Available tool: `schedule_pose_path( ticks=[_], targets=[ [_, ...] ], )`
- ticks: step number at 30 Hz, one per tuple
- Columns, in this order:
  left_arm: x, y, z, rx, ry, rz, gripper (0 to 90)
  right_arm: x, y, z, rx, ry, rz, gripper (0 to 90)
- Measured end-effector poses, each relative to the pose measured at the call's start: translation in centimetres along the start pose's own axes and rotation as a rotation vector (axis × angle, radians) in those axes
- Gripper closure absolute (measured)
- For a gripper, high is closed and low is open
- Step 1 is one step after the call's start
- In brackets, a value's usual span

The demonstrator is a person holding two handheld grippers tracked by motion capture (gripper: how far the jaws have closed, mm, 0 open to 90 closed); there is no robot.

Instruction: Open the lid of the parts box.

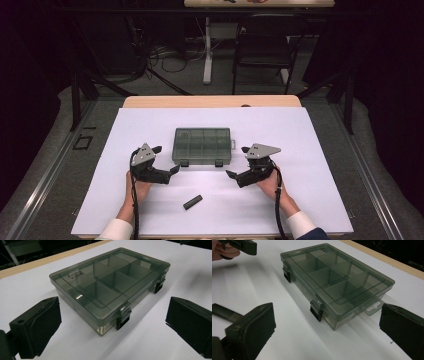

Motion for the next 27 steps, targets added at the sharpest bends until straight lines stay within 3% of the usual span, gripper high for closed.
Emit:
schedule_pose_path(
  ticks=[13, 20, 27],
  targets=[
    [-0.5, -1.3, -1.1, -0.01, -0.017, 0.008, 0.0, 0.1, 1.2, -2.1, -0.012, -0.032, -0.029, 0.0],
    [-0.1, -1.2, -1.8, -0.004, -0.066, -0.024, 0.0, 0.0, 1.6, -2.9, -0.025, -0.048, -0.047, 0.0],
    [0.3, -1.2, -2.4, -0.003, -0.106, -0.028, 1.1, 0.3, 1.7, -3.8, -0.044, -0.08, -0.055, 2.6]
  ],
)
Point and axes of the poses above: each handheld gripper's, and its own axes: z roughly backward along the jaws, x roughly out of its underside, y roughly to its right, the point moved 8 cm from there along -z, roughly forward along the jaws, and after that the axes turned 8 degrees about z, right-handed, at the moved point
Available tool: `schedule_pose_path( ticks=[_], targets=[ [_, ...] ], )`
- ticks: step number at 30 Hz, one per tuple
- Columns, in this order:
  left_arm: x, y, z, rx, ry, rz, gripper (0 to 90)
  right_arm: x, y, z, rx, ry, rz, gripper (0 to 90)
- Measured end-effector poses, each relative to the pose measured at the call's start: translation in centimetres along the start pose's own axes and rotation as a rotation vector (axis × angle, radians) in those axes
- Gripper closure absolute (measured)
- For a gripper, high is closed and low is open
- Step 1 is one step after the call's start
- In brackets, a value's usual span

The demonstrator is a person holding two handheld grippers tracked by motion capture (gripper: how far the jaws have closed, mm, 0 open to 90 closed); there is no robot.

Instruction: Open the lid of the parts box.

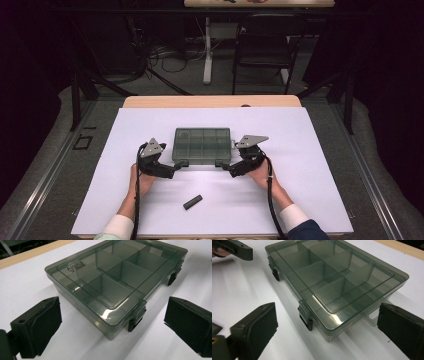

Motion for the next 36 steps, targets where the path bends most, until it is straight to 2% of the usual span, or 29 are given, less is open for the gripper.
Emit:
schedule_pose_path(
  ticks=[6, 8, 9, 14, 19, 26, 31, 36],
  targets=[
    [0.4, 0.0, -0.5, -0.003, -0.035, -0.007, 3.1, 0.4, -0.3, -0.9, -0.011, -0.04, 0.002, 8.1],
    [0.4, -0.1, -0.5, -0.005, -0.037, -0.009, 4.4, 0.4, -0.3, -0.9, -0.006, -0.042, 0.006, 9.3],
    [0.5, 0.0, -0.7, 0.0, -0.044, -0.008, 5.4, 0.3, -0.3, -0.9, 0.004, -0.047, 0.007, 13.5],
    [0.7, -0.1, -0.9, -0.006, -0.064, -0.012, 8.8, 0.7, -0.4, -1.1, 0.028, -0.073, 0.018, 15.3],
    [0.9, -0.1, -1.0, -0.013, -0.075, -0.009, 15.1, 1.0, -0.3, -1.1, 0.051, -0.093, 0.011, 18.6],
    [1.1, -0.1, -1.3, -0.009, -0.083, 0.0, 19.0, 1.5, -0.1, -1.3, 0.064, -0.118, 0.0, 25.1],
    [1.2, 0.0, -1.4, -0.008, -0.089, -0.002, 22.4, 1.4, 0.0, -1.3, 0.076, -0.112, -0.003, 26.0],
    [1.3, -0.1, -1.5, -0.011, -0.092, 0.002, 23.3, 1.7, -0.1, -1.6, 0.08, -0.128, 0.003, 26.9]
  ],
)
Point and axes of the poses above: each handheld gripper's, and its own axes: z roughly backward along the jaws, x roughly out of its underside, y roughly to its right, the point moved 8 cm from there along -z, roughly forward along the jaws, and after that the axes turned 8 degrees about z, right-handed, at the moved point
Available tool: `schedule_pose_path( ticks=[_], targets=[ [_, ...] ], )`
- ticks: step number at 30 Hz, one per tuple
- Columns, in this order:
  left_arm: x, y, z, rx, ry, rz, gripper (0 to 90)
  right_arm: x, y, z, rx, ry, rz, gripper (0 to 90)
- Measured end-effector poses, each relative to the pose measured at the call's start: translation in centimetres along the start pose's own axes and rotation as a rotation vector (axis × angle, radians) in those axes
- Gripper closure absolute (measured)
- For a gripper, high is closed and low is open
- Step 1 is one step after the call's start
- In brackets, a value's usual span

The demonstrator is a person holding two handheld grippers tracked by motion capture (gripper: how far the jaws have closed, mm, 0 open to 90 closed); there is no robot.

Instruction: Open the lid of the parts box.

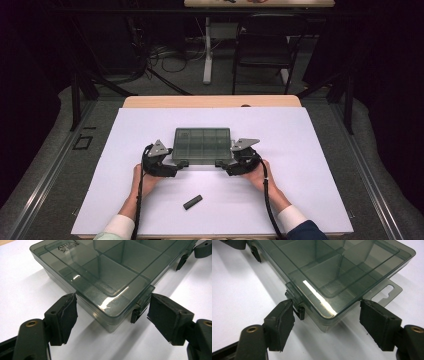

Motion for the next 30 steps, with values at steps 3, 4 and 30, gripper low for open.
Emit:
schedule_pose_path(
  ticks=[3, 4, 30],
  targets=[
    [0.06, -0.03, -0.01, 0.005, 0.003, 0.008, 23.5, -0.04, -0.04, 0.01, 0.006, -0.001, -0.001, 26.9],
    [0.07, -0.05, 0.0, 0.005, 0.003, 0.008, 23.6, -0.04, -0.04, 0.01, 0.006, -0.001, -0.002, 26.9],
    [-0.04, -0.04, 0.37, 0.006, 0.022, 0.003, 26.2, -0.21, 0.03, 0.4, -0.004, 0.033, -0.034, 32.7]
  ],
)
Point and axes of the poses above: each handheld gripper's, and its own axes: z roughly backward along the jaws, x roughly out of its underside, y roughly to its right, the point moved 8 cm from there along -z, roughly forward along the jaws, and after that the axes turned 8 degrees about z, right-handed, at the moved point
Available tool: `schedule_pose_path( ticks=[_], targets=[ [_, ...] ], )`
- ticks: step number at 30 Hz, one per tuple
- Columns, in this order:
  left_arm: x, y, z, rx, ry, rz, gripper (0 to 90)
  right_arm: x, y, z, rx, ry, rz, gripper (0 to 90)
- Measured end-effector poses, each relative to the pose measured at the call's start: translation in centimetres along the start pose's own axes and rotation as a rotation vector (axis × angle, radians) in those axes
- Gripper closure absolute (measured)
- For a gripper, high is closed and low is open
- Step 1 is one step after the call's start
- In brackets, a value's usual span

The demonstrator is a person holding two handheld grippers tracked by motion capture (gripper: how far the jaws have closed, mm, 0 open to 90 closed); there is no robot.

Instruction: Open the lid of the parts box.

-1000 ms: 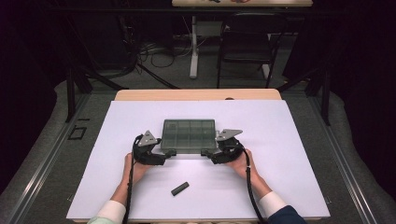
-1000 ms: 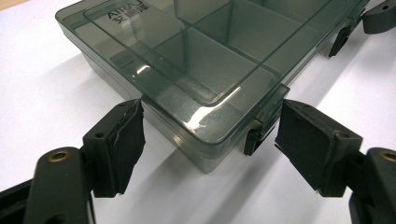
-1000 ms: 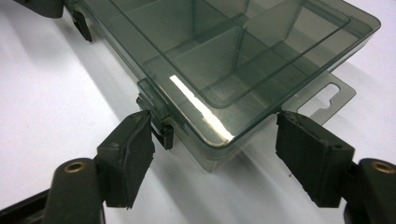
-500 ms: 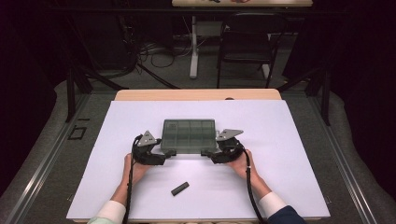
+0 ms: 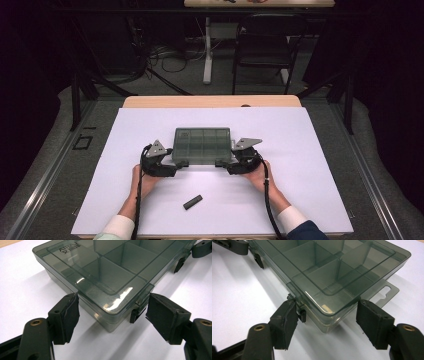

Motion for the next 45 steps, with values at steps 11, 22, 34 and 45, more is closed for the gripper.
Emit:
schedule_pose_path(
  ticks=[11, 22, 34, 45],
  targets=[
    [-0.1, 0.2, 0.1, -0.002, 0.009, -0.016, 26.4, -0.3, 0.1, 0.5, 0.01, 0.023, -0.003, 37.2],
    [-0.5, 0.2, 0.7, -0.029, 0.042, -0.022, 23.6, -0.5, 0.2, 1.0, 0.011, 0.051, -0.022, 41.0],
    [-1.2, 0.5, 1.3, -0.079, 0.089, -0.041, 26.0, -0.9, 0.2, 1.4, 0.024, 0.079, -0.024, 45.7],
    [-1.6, 0.7, 1.7, -0.134, 0.122, -0.077, 31.4, -1.2, 0.2, 1.8, 0.036, 0.097, -0.026, 49.4]
  ],
)
Point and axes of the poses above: each handheld gripper's, and its own axes: z roughly backward along the jaws, x roughly out of its underside, y roughly to its right, the point moved 8 cm from there along -z, roughly forward along the jaws, and after that the axes turned 8 degrees about z, right-handed, at the moved point
